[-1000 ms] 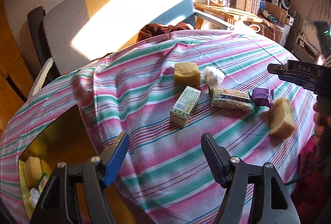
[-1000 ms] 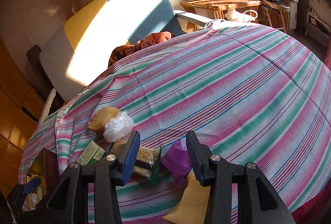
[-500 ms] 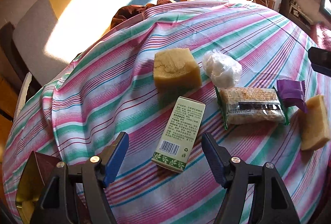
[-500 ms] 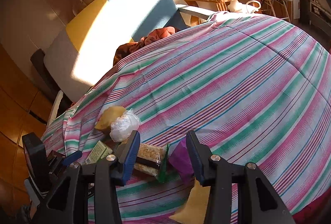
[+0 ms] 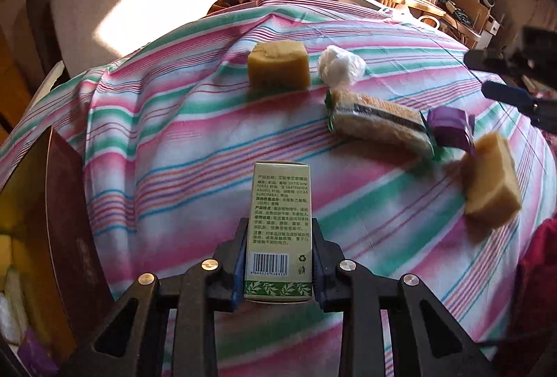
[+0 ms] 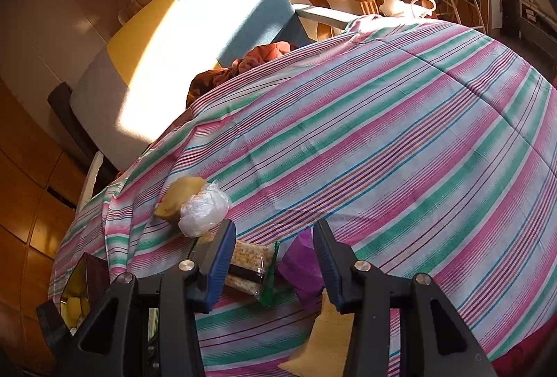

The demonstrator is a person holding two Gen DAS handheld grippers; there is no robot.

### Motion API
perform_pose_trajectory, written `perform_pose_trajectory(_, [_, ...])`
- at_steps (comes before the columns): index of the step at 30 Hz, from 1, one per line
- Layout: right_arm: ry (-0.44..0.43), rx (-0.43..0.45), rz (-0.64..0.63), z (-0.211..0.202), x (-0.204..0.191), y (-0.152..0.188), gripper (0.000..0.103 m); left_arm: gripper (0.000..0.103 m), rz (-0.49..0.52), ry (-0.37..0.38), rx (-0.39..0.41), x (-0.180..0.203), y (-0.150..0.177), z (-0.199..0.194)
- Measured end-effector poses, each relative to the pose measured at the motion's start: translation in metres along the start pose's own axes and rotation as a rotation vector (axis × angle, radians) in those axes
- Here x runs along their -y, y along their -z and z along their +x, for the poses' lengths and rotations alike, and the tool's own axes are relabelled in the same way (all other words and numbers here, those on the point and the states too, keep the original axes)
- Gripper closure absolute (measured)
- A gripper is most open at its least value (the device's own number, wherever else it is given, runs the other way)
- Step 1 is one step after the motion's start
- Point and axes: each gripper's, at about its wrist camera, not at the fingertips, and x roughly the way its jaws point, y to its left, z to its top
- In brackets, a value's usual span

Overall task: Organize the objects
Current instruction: 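Reach the right tool toward the clear plastic bag beside the sponge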

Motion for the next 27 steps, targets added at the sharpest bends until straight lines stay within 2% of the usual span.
perform_pose_trajectory(5, [0.015,-0.002,-0.028,0.002,-0.004,0.002,0.056,0.072,0.026,-0.021,0.081,0.015,0.029,-0.013])
perform_pose_trajectory(10, [0.000,-0.007,-0.069,0.005,-0.012,0.005,0.056,0.072,0.040,-0.019,0.155,0.016,0.036,-0.011])
perform_pose_trajectory(27, [0.036,-0.062,-0.143,0.021,-0.023,0.010,0.056,0.072,0.023,0.002,0.190,0.013,0.039,-0.011])
